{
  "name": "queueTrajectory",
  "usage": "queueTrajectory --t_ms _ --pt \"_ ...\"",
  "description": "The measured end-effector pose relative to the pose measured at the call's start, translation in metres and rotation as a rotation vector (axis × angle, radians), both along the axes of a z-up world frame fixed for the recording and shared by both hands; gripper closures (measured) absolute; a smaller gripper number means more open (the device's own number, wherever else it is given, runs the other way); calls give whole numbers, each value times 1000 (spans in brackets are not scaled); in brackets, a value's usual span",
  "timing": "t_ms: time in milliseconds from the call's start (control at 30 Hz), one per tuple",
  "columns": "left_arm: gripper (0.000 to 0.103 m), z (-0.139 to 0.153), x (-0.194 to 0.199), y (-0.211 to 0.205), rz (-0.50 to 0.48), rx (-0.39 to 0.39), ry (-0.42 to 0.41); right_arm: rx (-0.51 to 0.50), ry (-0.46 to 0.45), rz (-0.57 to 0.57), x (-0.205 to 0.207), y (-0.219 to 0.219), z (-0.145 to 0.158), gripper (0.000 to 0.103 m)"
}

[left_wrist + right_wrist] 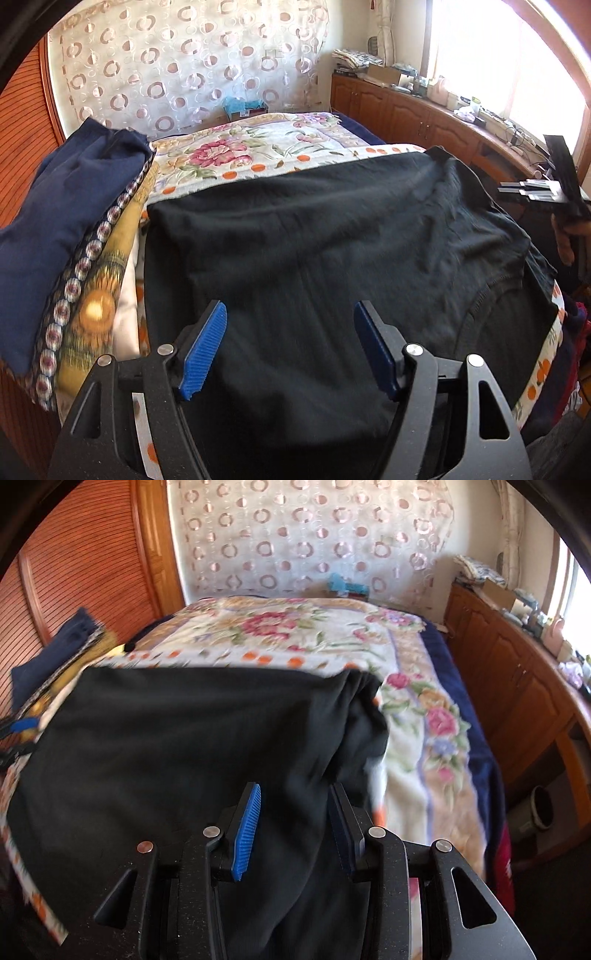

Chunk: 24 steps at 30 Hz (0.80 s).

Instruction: Fold small clothes

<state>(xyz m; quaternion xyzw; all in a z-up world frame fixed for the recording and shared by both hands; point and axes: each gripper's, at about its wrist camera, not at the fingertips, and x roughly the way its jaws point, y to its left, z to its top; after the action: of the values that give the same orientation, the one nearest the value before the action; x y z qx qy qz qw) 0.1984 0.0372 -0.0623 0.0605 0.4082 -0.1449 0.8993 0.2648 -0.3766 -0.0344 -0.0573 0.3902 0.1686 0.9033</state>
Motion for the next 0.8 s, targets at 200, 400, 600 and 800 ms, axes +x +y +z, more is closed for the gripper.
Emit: queueTrajectory --t_ms 200,400,600,800 --pt "31 -9 -27 9 31 -17 13 29 40 -9 -45 -16 -17 64" --pt "31 -19 -48 17 76 -27 29 53 43 -56 -61 -25 -24 64" --pt "31 -24 -67 23 118 -52 48 102 42 -88 -78 -20 -23 64" --pt "31 -25 -72 22 116 -52 43 80 31 -86 -87 -14 -25 64"
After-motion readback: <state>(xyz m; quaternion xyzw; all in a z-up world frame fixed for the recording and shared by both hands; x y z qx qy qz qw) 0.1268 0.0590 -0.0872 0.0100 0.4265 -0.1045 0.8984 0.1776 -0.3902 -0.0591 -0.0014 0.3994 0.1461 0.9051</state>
